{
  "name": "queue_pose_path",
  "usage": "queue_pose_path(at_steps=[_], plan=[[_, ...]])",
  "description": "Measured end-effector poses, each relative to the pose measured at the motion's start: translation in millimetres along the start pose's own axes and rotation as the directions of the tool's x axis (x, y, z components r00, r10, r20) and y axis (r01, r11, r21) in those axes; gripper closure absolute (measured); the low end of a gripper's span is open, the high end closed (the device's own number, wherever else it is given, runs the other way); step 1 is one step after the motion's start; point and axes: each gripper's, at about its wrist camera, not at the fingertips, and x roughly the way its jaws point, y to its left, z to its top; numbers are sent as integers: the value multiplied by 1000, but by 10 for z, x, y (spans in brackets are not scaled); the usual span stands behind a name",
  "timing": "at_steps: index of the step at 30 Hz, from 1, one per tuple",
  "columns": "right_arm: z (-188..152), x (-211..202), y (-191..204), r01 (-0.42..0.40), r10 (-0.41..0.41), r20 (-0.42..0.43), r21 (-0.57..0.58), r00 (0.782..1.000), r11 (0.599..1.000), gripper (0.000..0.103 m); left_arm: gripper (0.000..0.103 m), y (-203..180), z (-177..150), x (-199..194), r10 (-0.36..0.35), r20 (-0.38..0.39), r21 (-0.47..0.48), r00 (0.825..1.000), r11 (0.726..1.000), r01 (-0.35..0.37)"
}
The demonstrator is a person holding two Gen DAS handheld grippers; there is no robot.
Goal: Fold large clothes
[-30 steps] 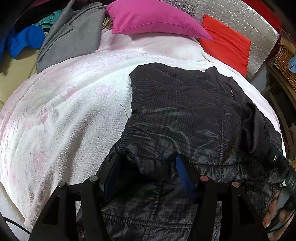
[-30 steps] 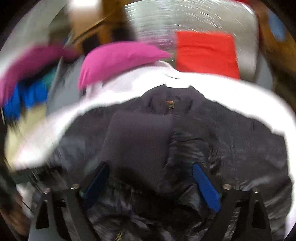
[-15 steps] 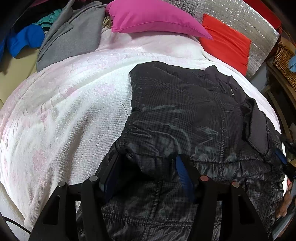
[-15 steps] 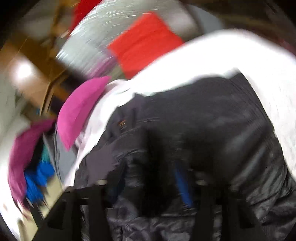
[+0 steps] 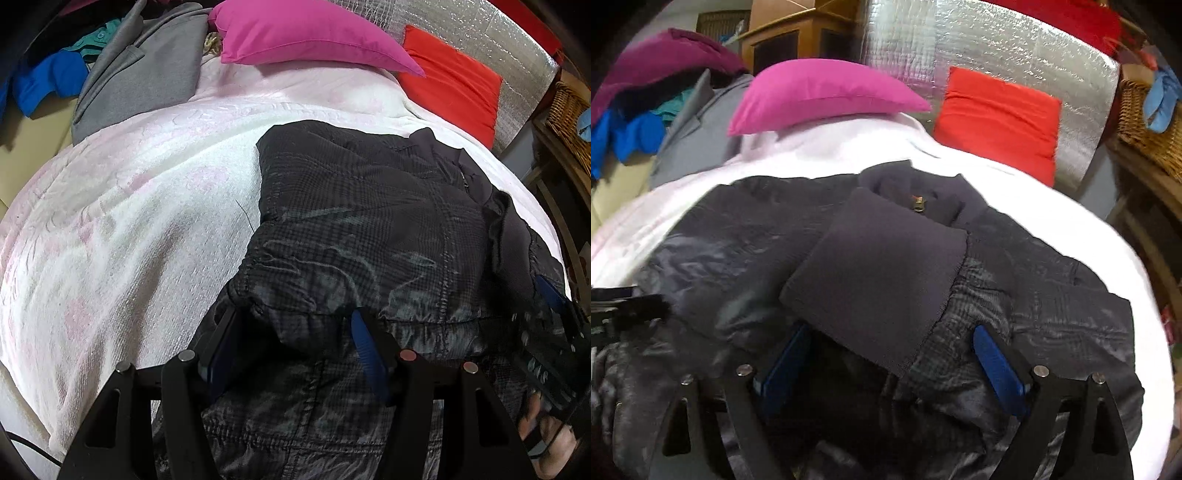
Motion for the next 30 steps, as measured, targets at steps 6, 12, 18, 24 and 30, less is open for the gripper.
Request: queue_pose_path(at_steps=[6,12,18,24,30], plan=[[26,-158,-753,-187,168,83,378,982,907,53,41,42,9,-13,-13,-2,-5,1000,1000,13],[-317,-249,-1668,-311,258,187,718,948,623,53,41,73,-7,-46,-20,-1,-8,1000,1000,20],[-609,-121,-2071,-475,397,334,811,855,342,43,41,41,-15,-46,-7,-1,-3,1000,1000,7],[-746,-287,-2286,-524,339,440,825,831,213,15,41,71,-11,-43,-19,-5,-9,1000,1000,19],[-648,-202,-2178,-410,309,308,838,900,361,62,41,47,-16,-58,-5,5,5,1000,1000,5]])
